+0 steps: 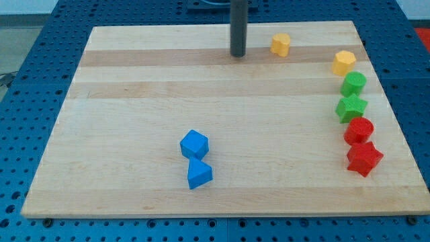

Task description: Place the yellow heart above the yellow hexagon

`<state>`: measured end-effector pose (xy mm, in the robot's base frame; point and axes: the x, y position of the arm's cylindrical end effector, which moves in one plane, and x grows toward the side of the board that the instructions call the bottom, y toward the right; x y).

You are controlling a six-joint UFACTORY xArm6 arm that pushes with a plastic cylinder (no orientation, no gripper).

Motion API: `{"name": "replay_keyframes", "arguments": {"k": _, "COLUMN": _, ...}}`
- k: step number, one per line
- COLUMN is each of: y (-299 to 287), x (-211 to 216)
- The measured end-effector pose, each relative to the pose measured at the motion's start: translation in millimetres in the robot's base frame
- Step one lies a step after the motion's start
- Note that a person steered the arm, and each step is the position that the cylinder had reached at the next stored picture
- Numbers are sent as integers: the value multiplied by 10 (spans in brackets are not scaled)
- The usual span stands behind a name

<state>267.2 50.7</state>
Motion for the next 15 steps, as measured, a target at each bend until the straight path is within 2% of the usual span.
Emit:
{"name": "replay_keyframes", "arguments": {"k": 1, "y": 399, "x": -139}}
{"name": "replay_keyframes", "arguments": {"k": 2, "y": 616, "x": -82}}
{"name": "replay_keyframes", "arguments": {"k": 3, "y": 640, "x": -54}}
{"name": "replay_keyframes", "arguments": {"k": 4, "y": 985, "x": -243}}
{"name": "replay_keyframes", "arguments": {"k": 5, "y": 976, "x": -256}}
{"name": "replay_keyframes", "arguments": {"k": 6, "y": 610, "x": -278}}
{"name": "replay_keyframes", "arguments": {"k": 8, "y": 539, "x": 142}}
{"name": "replay_keyframes", "arguments": {"k": 12, "y": 933, "x": 231}}
{"name": "replay_keyframes", "arguments": {"k": 15, "y": 1489, "x": 248}}
